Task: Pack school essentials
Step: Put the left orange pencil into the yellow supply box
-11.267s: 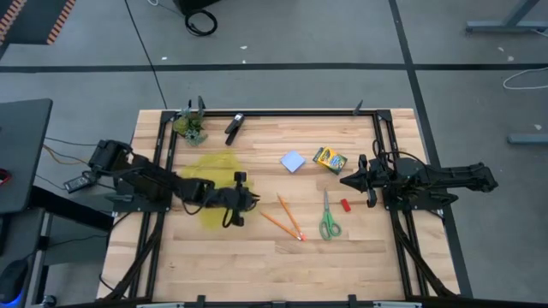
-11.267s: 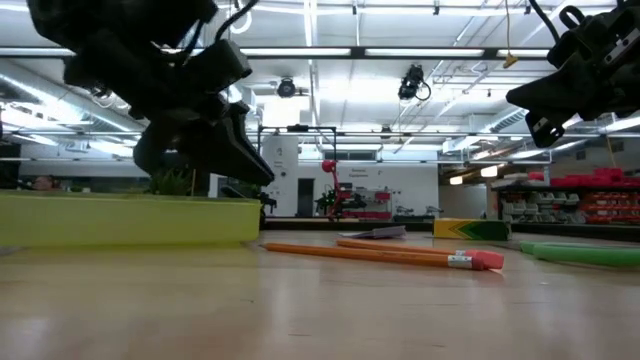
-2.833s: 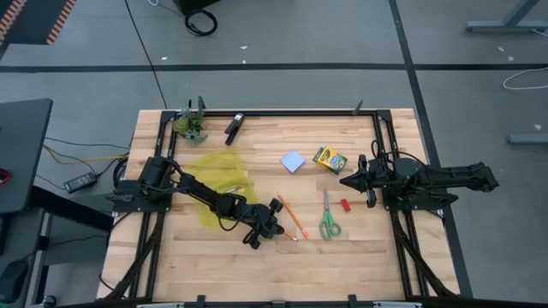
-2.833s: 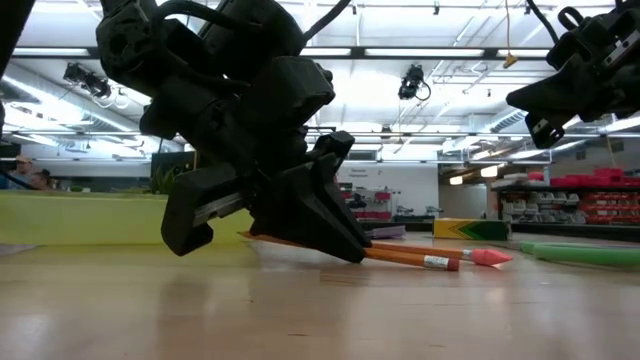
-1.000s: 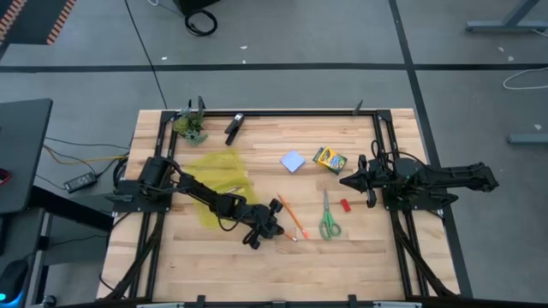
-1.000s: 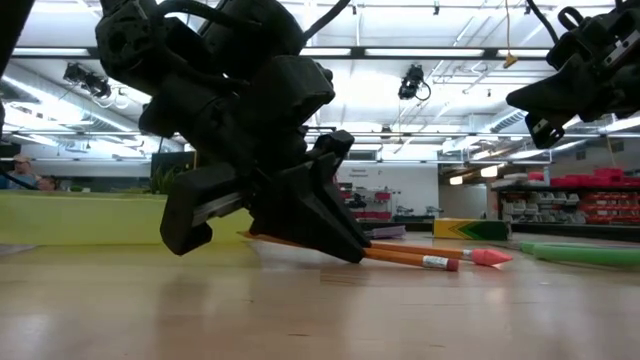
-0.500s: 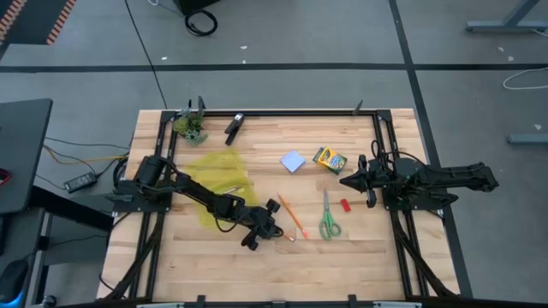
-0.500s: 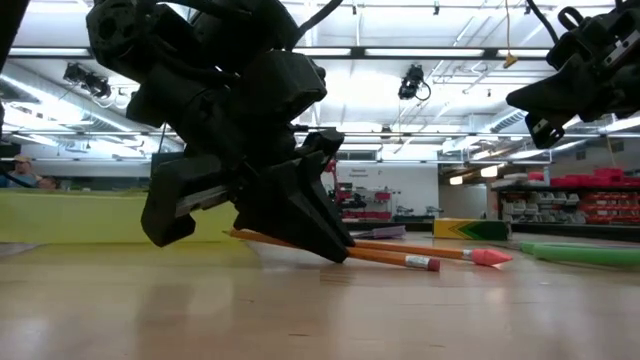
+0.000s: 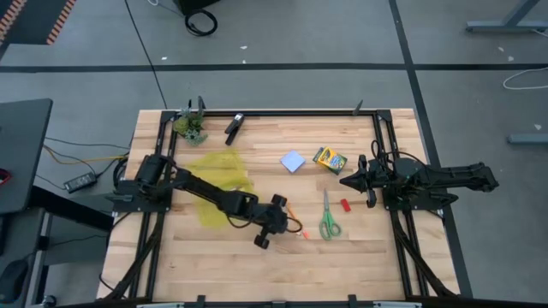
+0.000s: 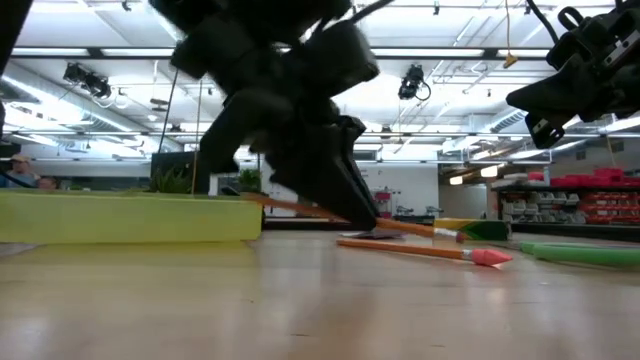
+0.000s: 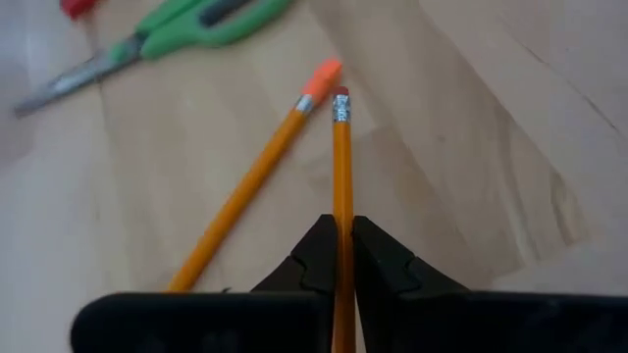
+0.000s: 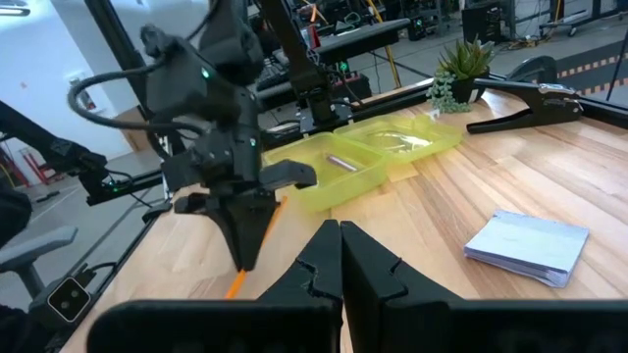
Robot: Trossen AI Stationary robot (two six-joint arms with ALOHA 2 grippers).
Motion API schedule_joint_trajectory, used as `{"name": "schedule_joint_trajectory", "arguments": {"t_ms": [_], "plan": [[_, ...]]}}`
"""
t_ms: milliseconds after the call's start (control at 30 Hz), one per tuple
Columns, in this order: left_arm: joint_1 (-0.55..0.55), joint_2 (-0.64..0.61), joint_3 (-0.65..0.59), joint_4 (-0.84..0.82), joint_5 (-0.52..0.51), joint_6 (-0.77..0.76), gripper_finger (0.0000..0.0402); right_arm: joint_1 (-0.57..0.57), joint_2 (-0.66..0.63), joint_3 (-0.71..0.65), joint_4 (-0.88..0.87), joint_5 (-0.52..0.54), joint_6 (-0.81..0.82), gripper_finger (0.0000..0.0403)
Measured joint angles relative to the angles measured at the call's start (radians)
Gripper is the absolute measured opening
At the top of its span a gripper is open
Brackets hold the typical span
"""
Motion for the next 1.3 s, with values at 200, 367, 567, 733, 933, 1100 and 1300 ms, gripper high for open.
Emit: {"name": "schedule_joint_trajectory", "arguments": {"t_ms": [200,367,567,733,933,1100,1300], "plan": [[0.043,0.0,0.178,-0.338,-0.022,-0.033,0.002,0.0,0.0,0.0,0.0,0.0,0.0,0.0007],[0.103,-0.005,0.252,-0.539,-0.042,-0.071,0.002,0.0,0.0,0.0,0.0,0.0,0.0,0.0007],[0.166,-0.061,0.25,-0.72,-0.067,-0.129,0.0017,0.0,0.0,0.0,-0.001,0.0,0.0,0.0006],[0.195,-0.137,0.232,-0.798,-0.084,-0.157,0.0018,0.0,0.0,0.0,0.0,0.0,0.0,0.0007],[0.222,-0.284,0.041,-0.778,-0.098,-0.25,0.0016,0.0,0.0,0.0,0.0,0.0,0.0,0.0007],[0.227,-0.429,-0.118,-0.742,-0.13,-0.397,0.002,0.0,0.0,0.0,0.0,0.0,0.0,0.0007],[0.188,-0.589,-0.271,-0.712,-0.229,-0.584,0.002,0.0,0.0,0.0,0.0,0.0,0.0,0.0007]]}}
